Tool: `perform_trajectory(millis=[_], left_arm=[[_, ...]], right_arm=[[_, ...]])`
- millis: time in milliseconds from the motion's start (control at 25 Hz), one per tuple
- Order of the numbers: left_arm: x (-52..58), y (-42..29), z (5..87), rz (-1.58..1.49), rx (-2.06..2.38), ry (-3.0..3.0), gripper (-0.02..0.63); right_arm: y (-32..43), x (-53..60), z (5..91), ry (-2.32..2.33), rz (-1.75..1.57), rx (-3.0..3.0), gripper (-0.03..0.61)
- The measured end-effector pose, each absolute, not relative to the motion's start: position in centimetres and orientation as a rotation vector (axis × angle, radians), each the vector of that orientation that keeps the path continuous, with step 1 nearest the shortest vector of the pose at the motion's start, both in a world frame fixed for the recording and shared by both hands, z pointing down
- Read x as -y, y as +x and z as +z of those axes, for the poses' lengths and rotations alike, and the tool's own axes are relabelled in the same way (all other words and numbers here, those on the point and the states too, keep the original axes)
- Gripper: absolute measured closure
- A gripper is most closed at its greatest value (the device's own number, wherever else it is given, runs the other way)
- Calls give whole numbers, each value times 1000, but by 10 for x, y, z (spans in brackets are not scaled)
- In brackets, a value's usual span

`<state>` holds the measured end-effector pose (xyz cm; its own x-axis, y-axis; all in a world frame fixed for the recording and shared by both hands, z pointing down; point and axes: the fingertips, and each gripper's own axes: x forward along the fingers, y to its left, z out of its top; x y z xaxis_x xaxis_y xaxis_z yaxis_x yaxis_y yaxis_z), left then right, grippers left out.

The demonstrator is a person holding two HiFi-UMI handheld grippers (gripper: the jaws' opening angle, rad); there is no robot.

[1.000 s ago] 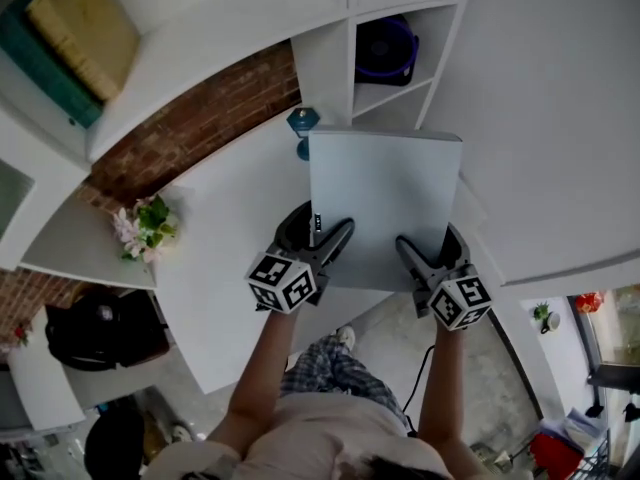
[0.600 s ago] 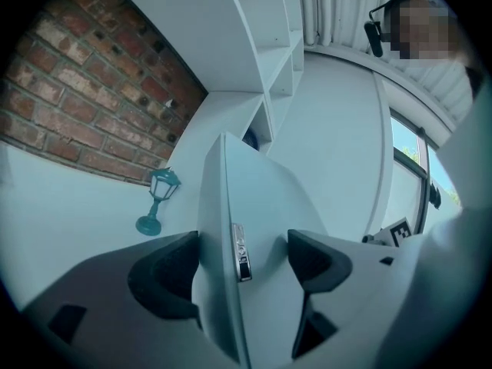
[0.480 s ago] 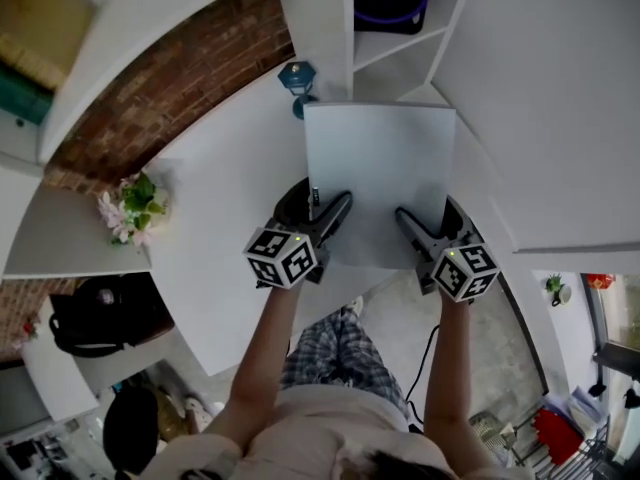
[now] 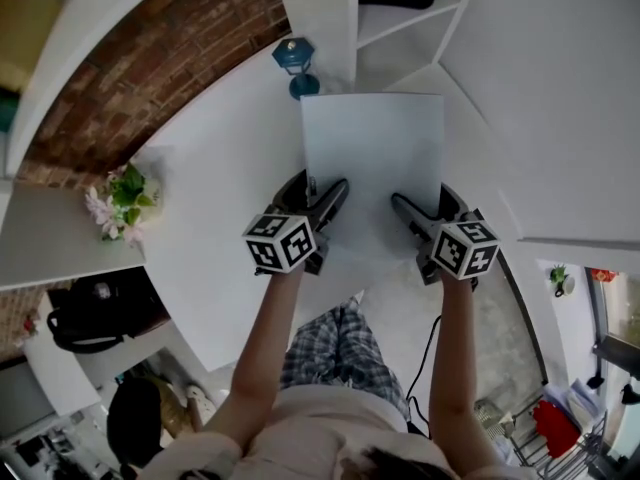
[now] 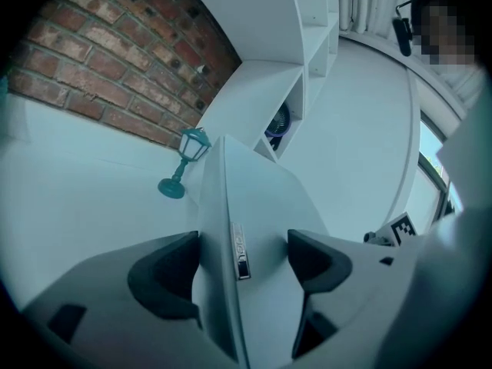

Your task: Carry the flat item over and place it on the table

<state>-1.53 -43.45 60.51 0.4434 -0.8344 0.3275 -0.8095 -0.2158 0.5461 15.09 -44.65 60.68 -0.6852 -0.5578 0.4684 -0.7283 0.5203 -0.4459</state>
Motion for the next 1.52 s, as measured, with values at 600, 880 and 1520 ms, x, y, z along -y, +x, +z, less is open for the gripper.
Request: perform_trajectory(millis=[600, 880, 1520], left_arm=[[442, -22, 662, 85, 1316, 1772, 264], [439, -21, 680, 192, 1301, 1705, 264], [440, -22, 674, 213, 1306, 1747, 259]], right_arm=[[141, 458, 654, 1021, 1130, 2224, 135], [141, 455, 674, 992, 1168, 2098, 135], [143, 459, 663, 1018, 1116, 2133, 133]])
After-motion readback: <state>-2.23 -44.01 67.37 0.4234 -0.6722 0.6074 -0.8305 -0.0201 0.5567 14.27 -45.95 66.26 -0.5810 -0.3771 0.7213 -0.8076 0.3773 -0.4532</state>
